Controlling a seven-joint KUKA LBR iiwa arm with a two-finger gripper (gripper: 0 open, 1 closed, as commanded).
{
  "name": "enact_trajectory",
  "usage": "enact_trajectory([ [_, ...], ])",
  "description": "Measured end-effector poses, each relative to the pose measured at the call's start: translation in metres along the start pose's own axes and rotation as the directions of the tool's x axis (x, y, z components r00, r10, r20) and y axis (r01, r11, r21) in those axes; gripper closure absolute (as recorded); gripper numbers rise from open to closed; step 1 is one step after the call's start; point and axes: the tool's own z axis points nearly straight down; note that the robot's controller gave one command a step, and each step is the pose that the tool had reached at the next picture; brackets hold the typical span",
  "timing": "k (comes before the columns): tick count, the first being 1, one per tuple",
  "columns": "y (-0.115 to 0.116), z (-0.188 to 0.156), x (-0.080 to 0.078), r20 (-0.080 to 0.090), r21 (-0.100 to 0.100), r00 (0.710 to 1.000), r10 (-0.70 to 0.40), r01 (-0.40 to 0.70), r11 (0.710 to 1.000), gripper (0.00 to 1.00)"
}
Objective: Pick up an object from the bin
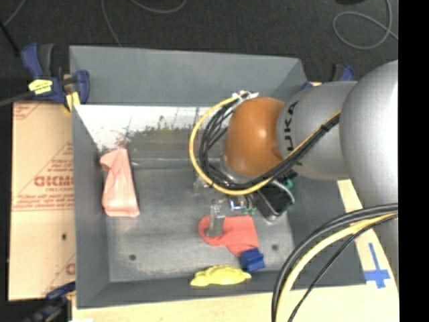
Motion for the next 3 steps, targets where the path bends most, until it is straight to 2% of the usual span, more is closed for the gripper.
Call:
enact_trajectory([
  [1,-0.009,-0.002,0.014,0.001,0.000,1.000,-0.017,0.017,1.000,0.00],
  [2,-0.034,-0.002,0.034,0.001,0.000,0.996,-0.085,0.085,0.996,1.00],
  [3,-0.034,-0.002,0.034,0.001,0.000,0.997,-0.083,0.083,0.997,1.00],
])
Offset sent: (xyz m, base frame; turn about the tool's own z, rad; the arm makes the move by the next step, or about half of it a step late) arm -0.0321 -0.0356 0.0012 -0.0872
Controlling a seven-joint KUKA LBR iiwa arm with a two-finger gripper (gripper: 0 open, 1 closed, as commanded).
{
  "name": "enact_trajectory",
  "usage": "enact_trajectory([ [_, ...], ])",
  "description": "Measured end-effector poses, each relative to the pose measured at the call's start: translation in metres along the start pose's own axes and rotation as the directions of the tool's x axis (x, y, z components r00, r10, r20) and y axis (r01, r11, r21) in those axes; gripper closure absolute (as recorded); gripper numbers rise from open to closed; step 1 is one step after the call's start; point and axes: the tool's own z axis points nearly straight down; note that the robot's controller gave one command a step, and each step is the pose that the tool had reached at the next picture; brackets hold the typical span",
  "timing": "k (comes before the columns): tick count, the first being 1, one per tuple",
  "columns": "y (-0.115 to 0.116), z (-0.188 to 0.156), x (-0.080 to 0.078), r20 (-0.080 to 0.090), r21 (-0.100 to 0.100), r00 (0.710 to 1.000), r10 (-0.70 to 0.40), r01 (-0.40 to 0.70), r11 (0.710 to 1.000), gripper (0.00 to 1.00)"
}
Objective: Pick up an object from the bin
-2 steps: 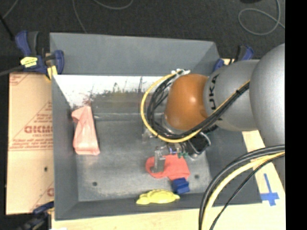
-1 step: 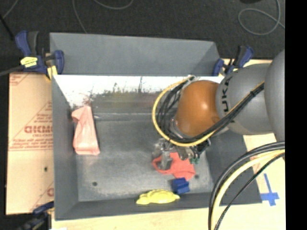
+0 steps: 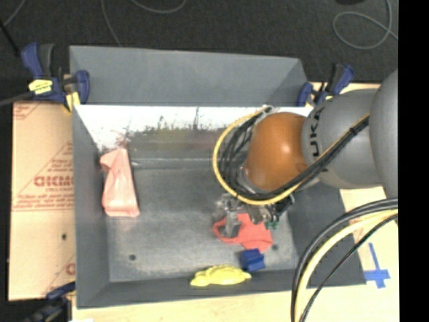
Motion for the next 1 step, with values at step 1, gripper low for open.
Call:
enact_trajectory([
  [1,-0.0080,-0.1812,0.0054,0.006,0.001,1.000,-0.018,0.018,1.000,1.00],
])
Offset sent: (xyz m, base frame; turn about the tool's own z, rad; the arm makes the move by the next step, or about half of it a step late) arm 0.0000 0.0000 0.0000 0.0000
